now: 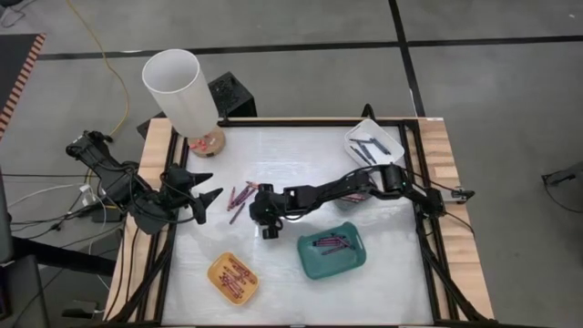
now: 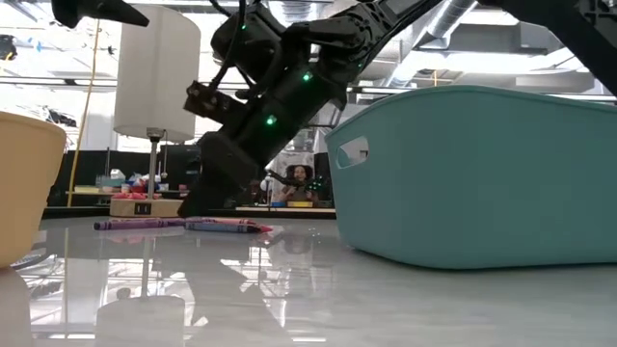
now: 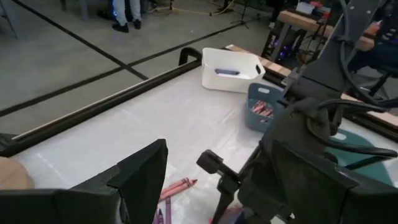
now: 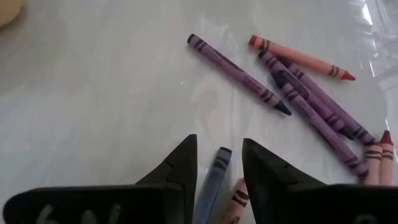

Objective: Sort crayons
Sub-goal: Put the pink crayon into the dark blue bin

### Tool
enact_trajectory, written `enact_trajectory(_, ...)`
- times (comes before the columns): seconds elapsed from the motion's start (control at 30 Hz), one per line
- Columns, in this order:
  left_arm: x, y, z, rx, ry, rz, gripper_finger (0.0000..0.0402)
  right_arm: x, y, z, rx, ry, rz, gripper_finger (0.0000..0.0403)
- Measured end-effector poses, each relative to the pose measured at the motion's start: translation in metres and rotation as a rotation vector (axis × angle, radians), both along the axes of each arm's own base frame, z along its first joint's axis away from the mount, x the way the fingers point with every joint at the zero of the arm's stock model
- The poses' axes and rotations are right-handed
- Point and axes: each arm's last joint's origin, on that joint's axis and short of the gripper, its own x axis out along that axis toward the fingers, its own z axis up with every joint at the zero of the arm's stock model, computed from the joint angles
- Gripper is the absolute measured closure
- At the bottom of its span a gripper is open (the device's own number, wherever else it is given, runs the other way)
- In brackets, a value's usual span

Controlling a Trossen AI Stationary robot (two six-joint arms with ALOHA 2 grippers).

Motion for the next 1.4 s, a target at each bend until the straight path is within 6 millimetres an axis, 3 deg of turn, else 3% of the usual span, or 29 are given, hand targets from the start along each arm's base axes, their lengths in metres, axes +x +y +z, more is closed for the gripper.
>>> enact_trajectory(0.37, 0.0, 0.0, 0.0, -0.001, 0.002, -0.003, 0.0126, 0.0, -0.006, 0.012, -0.001, 0.045, -0.017, 0.028)
enact_trajectory(0.67, 0.0, 0.0, 0.0, 0.006, 0.006, -0.004, 0.0126, -0.008, -0.018, 0.007, -0.041, 0.181, -0.092, 0.028)
enact_trajectory(0.77, 0.0, 0.0, 0.0, 0.007, 0.006, -0.004, 0.0126, -0.011, -0.022, 0.017, -0.044, 0.176, -0.091, 0.028)
enact_trajectory(0.93, 0.0, 0.0, -0.001, 0.014, 0.012, -0.002, 0.0126, -0.022, -0.027, 0.054, -0.066, 0.137, -0.1, 0.028)
enact_trajectory(1.07, -0.001, 0.001, -0.001, 0.019, 0.019, -0.001, 0.0126, -0.038, -0.04, 0.07, -0.107, 0.209, -0.166, 0.028)
enact_trajectory(1.23, -0.001, 0.001, -0.001, 0.021, 0.019, 0.002, 0.0126, -0.042, -0.058, 0.063, -0.062, 0.273, -0.195, 0.028)
enact_trajectory(1.4, -0.001, 0.001, -0.001, 0.015, 0.017, 0.001, 0.0126, -0.038, -0.063, 0.045, -0.025, 0.31, -0.178, 0.028)
